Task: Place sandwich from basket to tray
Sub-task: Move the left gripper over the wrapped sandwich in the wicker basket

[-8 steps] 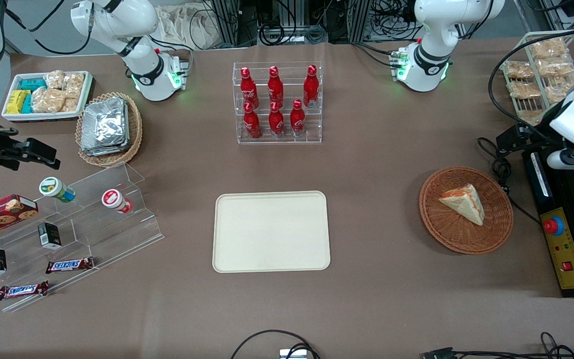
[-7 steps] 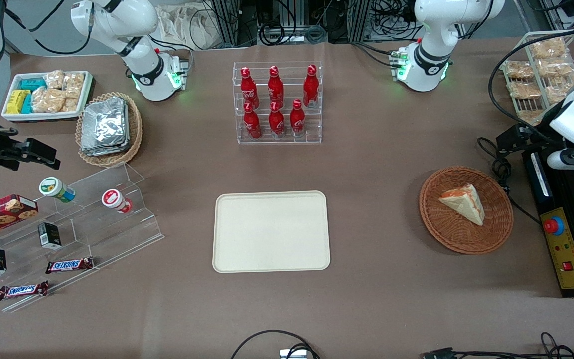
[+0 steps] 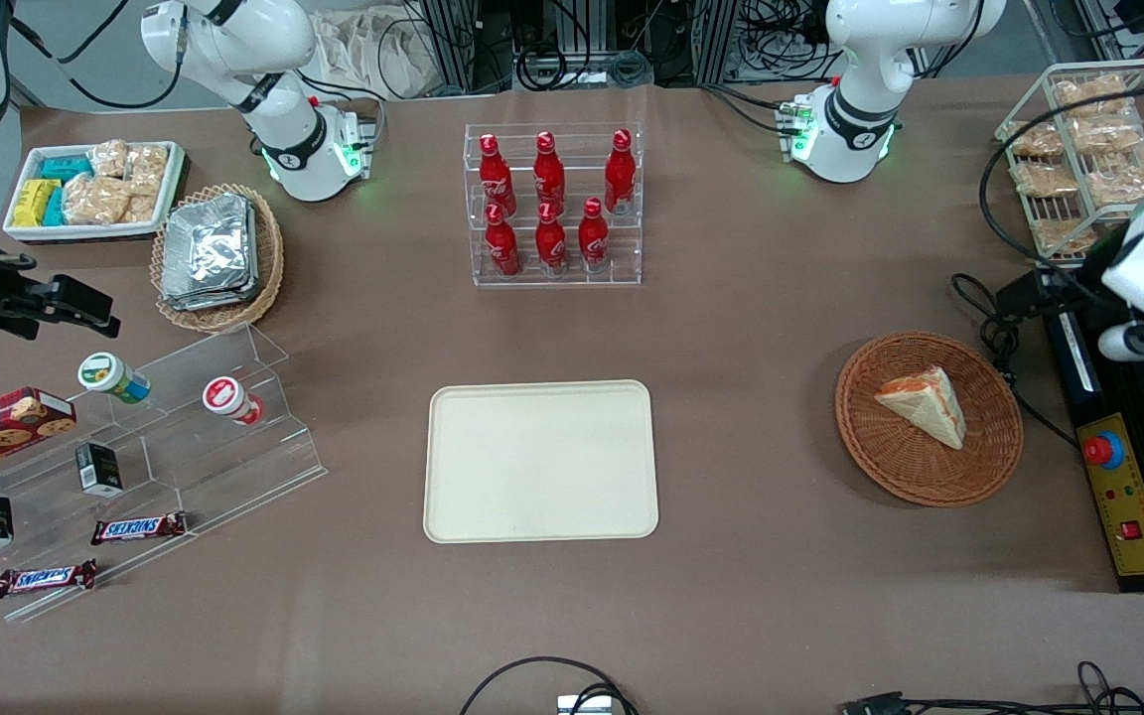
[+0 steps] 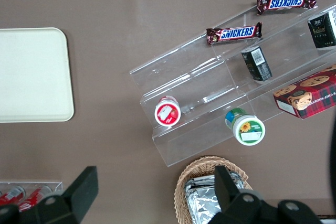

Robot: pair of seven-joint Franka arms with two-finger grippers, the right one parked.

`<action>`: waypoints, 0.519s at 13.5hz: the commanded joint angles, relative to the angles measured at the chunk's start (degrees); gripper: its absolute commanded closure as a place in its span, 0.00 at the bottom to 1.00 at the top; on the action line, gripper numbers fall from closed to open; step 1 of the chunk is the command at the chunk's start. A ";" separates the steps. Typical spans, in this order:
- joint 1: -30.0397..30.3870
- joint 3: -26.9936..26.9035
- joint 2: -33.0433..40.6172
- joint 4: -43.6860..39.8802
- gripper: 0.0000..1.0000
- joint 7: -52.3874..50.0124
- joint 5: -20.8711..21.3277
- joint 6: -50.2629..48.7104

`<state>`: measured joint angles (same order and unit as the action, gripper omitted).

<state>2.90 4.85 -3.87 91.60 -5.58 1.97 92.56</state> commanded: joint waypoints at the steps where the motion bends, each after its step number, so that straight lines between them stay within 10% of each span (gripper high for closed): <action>1: 1.40 0.33 0.79 5.76 0.00 -6.61 1.37 4.90; 7: 2.37 0.33 2.02 16.59 0.00 -20.07 1.46 15.10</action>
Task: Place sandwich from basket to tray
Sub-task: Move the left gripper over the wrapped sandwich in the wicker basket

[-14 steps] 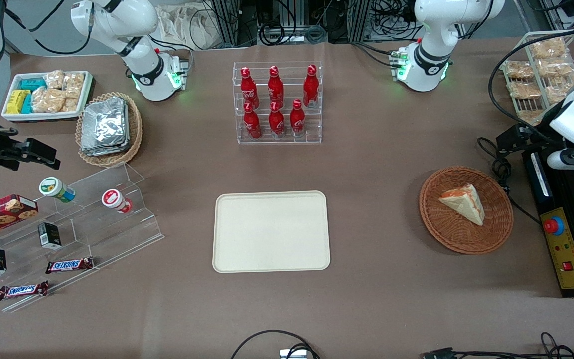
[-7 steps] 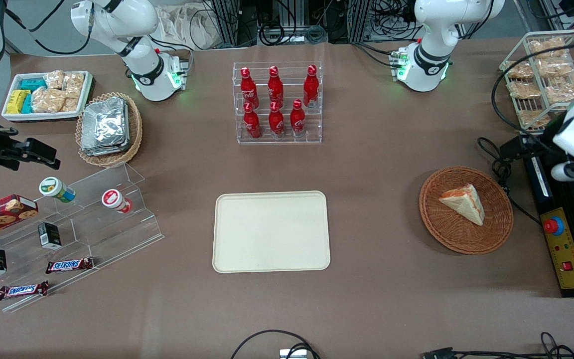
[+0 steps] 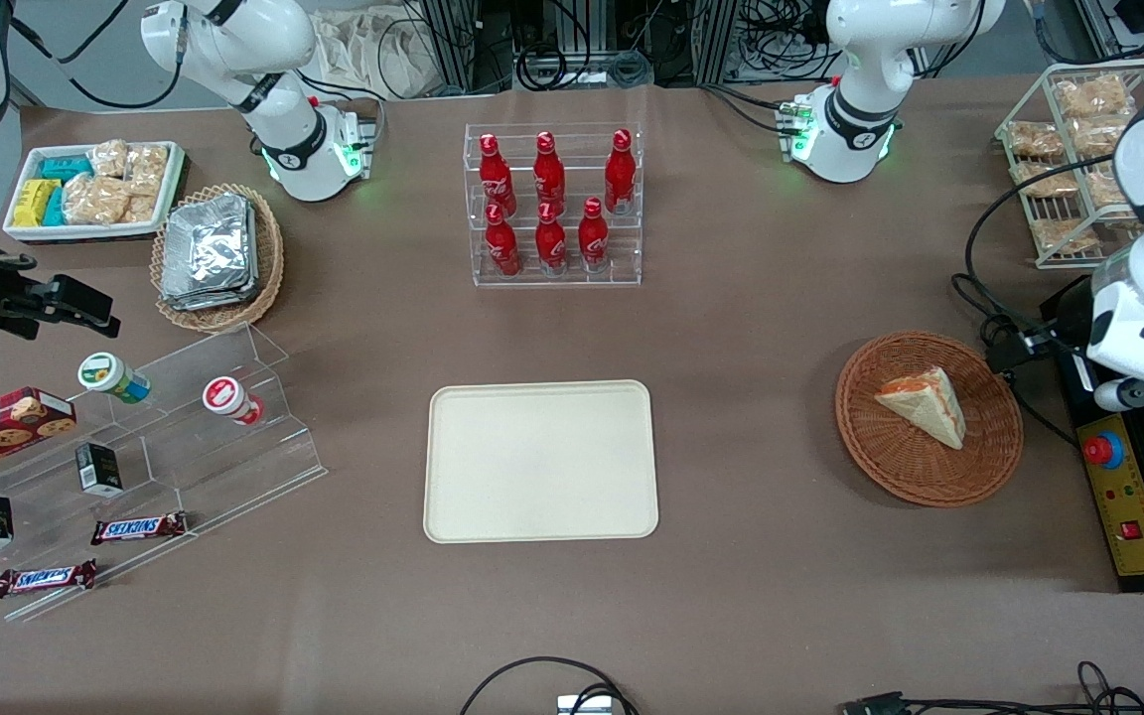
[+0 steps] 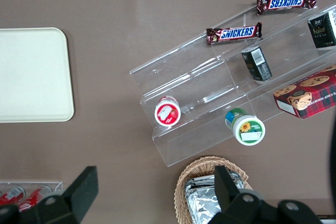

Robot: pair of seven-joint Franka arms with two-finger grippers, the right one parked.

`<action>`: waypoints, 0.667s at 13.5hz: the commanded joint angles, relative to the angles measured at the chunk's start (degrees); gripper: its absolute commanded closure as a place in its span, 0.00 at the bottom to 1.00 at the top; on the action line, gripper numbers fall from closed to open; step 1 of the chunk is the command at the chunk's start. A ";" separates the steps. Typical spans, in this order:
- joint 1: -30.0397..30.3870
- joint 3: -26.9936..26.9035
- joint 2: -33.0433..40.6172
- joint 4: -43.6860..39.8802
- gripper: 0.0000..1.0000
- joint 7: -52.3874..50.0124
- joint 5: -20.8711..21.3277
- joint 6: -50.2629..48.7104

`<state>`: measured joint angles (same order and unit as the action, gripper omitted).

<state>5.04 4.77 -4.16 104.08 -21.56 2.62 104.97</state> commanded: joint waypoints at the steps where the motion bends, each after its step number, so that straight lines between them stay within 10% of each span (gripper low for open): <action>1: 0.23 0.42 2.22 5.59 0.00 -5.33 0.90 4.26; 9: 2.94 0.24 1.17 20.89 0.00 -14.47 0.98 24.82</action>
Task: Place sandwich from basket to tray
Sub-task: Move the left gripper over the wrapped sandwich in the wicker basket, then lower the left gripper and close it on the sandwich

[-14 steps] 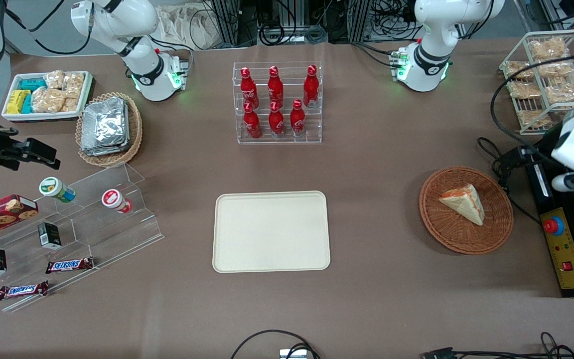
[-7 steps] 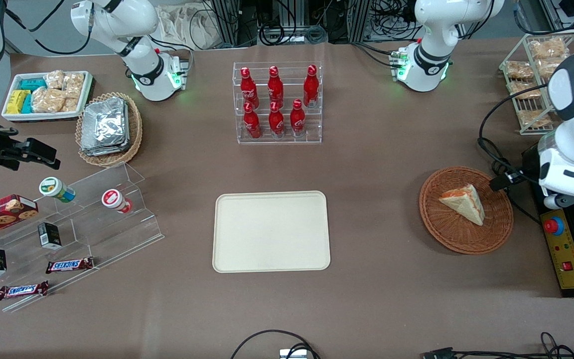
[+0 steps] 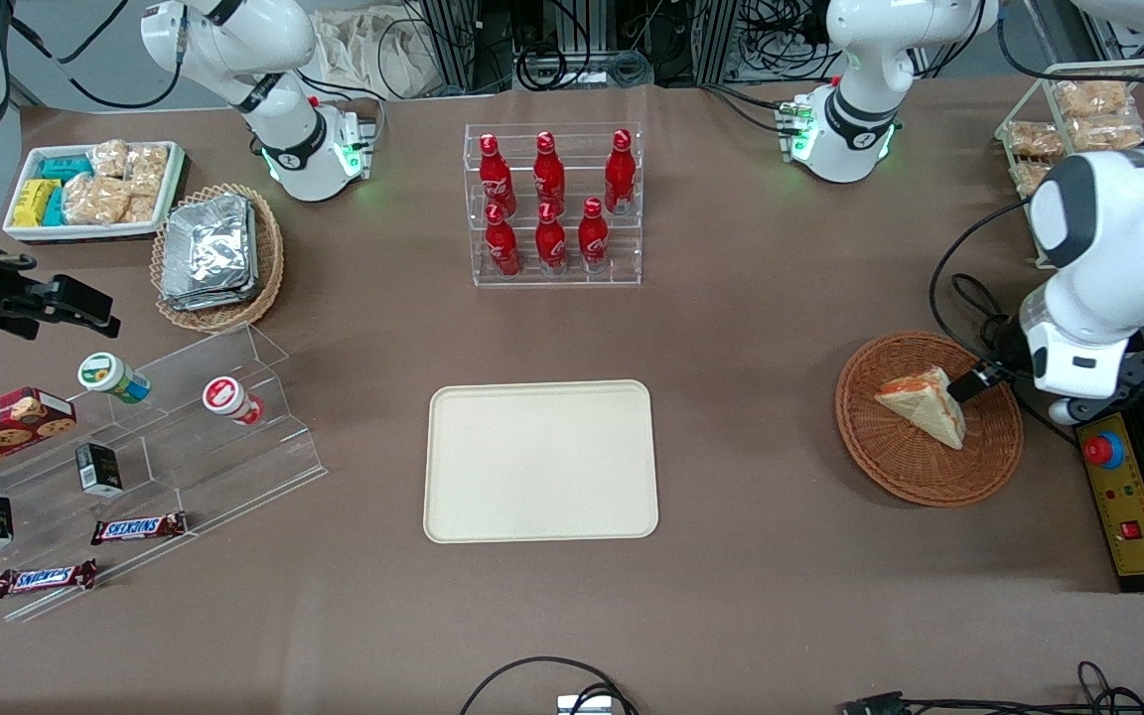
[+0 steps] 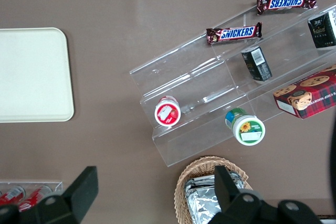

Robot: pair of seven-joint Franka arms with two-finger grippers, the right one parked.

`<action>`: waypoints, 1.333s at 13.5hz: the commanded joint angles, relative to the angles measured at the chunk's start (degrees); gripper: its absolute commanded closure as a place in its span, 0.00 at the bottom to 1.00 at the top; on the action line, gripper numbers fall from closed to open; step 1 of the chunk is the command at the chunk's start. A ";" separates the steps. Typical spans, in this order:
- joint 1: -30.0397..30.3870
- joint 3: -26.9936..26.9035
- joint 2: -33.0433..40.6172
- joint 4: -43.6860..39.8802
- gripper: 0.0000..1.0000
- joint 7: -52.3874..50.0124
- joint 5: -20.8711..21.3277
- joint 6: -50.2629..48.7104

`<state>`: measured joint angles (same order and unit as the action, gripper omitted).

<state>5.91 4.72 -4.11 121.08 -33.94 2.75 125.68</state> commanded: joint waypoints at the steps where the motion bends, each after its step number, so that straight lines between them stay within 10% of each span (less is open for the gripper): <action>1: 2.70 0.29 0.51 4.86 0.00 -2.18 0.77 5.70; 18: 3.05 0.56 -6.96 13.22 0.00 -14.39 0.77 24.87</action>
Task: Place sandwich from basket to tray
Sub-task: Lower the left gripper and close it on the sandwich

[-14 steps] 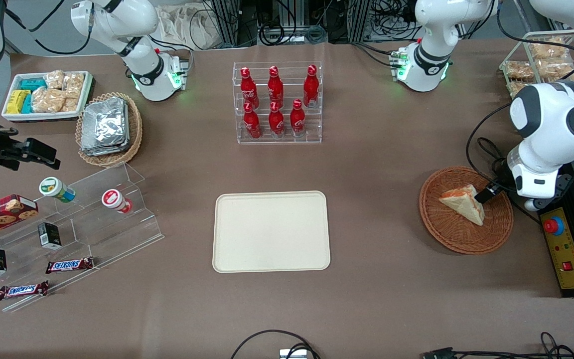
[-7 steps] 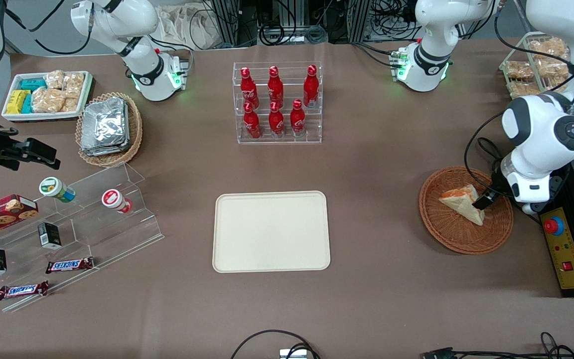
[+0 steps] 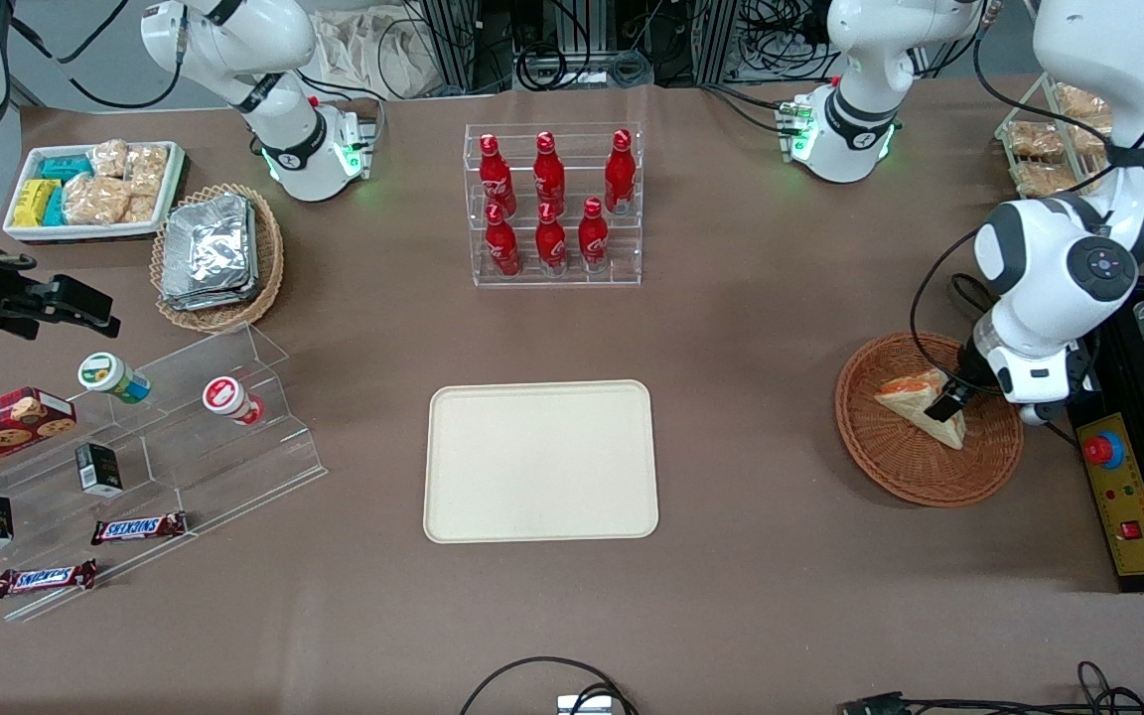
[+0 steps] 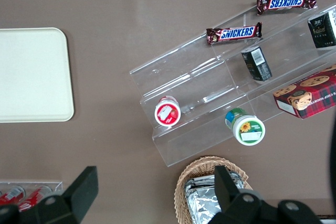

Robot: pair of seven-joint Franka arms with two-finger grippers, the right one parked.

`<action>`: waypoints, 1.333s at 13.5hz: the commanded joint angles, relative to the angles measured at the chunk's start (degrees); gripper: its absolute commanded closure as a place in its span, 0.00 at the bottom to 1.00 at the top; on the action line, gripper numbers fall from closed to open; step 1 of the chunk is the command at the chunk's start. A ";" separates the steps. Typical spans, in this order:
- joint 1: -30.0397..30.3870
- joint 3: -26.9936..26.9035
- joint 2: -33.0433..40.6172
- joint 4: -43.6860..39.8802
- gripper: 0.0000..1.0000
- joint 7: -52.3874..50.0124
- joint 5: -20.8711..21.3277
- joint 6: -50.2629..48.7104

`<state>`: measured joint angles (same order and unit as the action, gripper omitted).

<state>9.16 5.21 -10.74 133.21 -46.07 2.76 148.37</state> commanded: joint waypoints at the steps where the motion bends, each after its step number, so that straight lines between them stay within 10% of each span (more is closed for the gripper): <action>1: -0.19 0.06 -0.69 1.35 0.00 -2.36 0.75 2.88; 6: -0.19 0.06 -2.18 2.76 0.00 -2.36 0.75 6.40; 18: -2.47 0.59 -0.70 2.50 0.64 1.41 0.93 5.27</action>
<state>8.63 5.86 -13.26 135.15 -45.98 3.16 153.46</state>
